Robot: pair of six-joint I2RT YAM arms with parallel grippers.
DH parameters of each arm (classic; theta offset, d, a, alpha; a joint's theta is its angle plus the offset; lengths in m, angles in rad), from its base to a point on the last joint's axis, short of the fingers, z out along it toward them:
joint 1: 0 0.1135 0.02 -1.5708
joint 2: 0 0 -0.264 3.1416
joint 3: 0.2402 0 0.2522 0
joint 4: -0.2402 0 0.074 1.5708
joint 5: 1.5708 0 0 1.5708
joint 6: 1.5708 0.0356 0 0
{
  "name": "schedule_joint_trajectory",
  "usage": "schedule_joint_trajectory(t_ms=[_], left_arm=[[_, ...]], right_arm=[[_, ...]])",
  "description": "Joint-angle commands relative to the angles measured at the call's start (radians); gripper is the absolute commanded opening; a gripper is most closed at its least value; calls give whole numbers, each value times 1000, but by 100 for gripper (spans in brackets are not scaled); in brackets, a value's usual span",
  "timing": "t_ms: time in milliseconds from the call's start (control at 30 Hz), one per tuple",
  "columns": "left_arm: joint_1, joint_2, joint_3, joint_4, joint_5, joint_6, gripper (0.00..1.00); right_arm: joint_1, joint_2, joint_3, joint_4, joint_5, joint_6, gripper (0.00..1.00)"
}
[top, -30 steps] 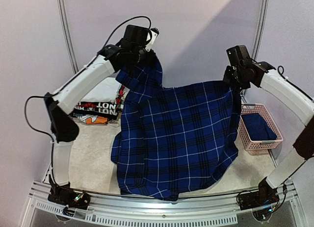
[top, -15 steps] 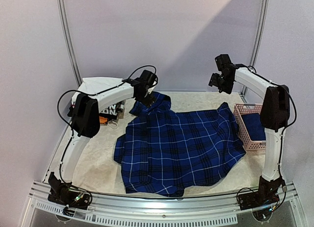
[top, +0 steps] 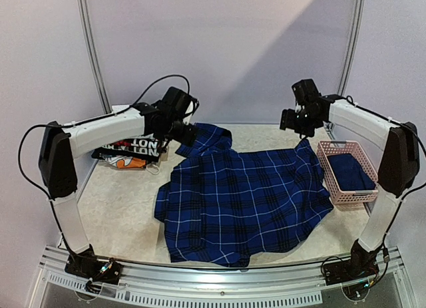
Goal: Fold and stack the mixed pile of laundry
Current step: Flatten out the crumpled shirt at the center of the board.
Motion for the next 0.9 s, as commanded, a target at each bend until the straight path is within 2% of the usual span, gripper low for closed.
schedule_joint_trajectory(t_ms=[0, 167, 400, 633, 867], left_arm=[[-3, 17, -131, 106, 210, -89, 63], [0, 144, -90, 105, 253, -118, 59], [40, 295, 3, 65, 262, -167, 58], [93, 367, 66, 28, 294, -184, 58], [164, 474, 190, -80, 333, -166, 58]], right_arm=[[69, -107, -201, 52, -65, -34, 77], [120, -233, -376, 105, -53, 2, 76], [140, -384, -510, 120, -26, 45, 75], [146, -497, -585, 136, -7, 68, 75], [145, -504, -598, 140, -7, 67, 75]])
